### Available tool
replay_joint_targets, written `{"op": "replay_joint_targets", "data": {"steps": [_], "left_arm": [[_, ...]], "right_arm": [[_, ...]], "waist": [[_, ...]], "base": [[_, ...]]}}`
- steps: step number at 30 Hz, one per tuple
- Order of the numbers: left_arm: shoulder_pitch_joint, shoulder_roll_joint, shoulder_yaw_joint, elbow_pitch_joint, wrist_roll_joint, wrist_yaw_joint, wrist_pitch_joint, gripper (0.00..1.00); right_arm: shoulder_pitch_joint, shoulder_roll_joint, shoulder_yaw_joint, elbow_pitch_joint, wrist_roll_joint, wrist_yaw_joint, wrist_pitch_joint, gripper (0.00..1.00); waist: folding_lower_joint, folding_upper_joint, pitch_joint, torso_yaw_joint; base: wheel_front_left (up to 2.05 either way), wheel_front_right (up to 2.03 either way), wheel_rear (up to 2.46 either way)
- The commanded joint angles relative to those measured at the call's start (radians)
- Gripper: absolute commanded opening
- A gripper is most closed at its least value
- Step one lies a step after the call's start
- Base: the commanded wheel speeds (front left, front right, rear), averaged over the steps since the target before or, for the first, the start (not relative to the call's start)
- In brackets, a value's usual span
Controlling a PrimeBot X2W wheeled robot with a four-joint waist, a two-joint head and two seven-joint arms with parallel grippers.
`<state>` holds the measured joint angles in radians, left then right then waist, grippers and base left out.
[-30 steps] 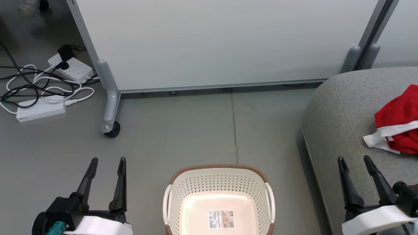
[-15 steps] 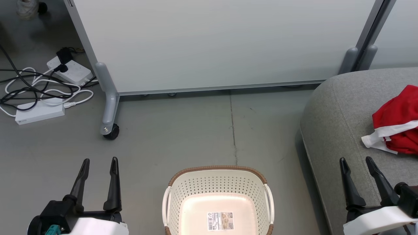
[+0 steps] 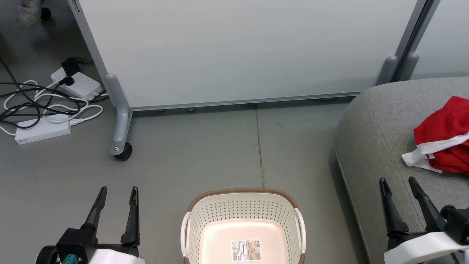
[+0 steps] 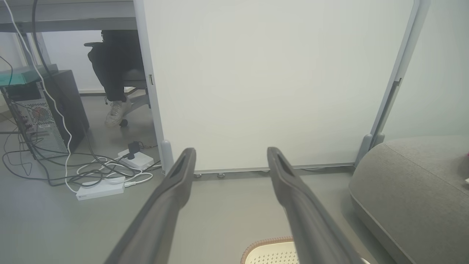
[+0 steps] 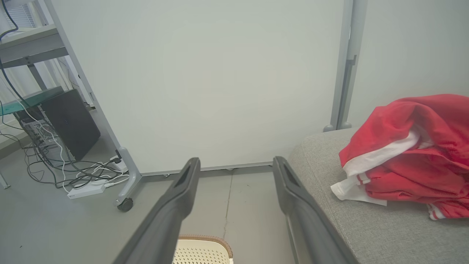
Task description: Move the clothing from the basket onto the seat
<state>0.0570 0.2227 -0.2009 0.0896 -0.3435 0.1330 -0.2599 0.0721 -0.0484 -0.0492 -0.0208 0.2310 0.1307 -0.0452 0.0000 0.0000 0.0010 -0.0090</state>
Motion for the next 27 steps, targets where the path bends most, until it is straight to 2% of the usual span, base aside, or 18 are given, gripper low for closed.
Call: {"op": "replay_joint_targets", "data": {"steps": [1, 20, 21, 24, 27], "left_arm": [[-0.011, 0.0, 0.007, 0.006, 0.007, -0.005, -0.003, 1.0], [-0.006, -0.022, 0.017, 0.05, 0.023, -0.01, -0.003, 1.0], [-0.001, -0.024, 0.013, 0.053, 0.019, -0.007, 0.0, 0.0], [0.013, -0.036, 0.005, 0.071, 0.014, -0.008, 0.004, 0.0], [0.017, -0.041, 0.0, 0.059, -0.039, -0.016, 0.003, 0.0]], "right_arm": [[0.0, -0.004, 0.001, -0.001, 0.001, 0.0, 0.001, 1.0], [-0.006, -0.004, 0.005, -0.001, 0.005, 0.0, 0.009, 1.0], [-0.001, 0.0, 0.005, 0.0, 0.0, 0.0, 0.005, 0.0], [0.007, 0.009, 0.003, 0.024, 0.005, 0.0, 0.007, 0.0], [0.0, 0.004, -0.02, 0.035, 0.067, 0.0, 0.034, 0.0]], "waist": [[0.0, 0.0, 0.0, 0.0], [0.0, 0.0, -0.011, 0.005], [0.0, 0.0, -0.012, 0.005], [0.0, 0.0, -0.012, 0.005], [0.0, 0.0, -0.012, 0.005]], "base": [[0.0, 0.0, 0.0], [0.0, 0.0, 0.0], [0.0, 0.0, 0.0], [0.0, 0.0, 0.0], [0.0, 0.0, 0.0]]}}
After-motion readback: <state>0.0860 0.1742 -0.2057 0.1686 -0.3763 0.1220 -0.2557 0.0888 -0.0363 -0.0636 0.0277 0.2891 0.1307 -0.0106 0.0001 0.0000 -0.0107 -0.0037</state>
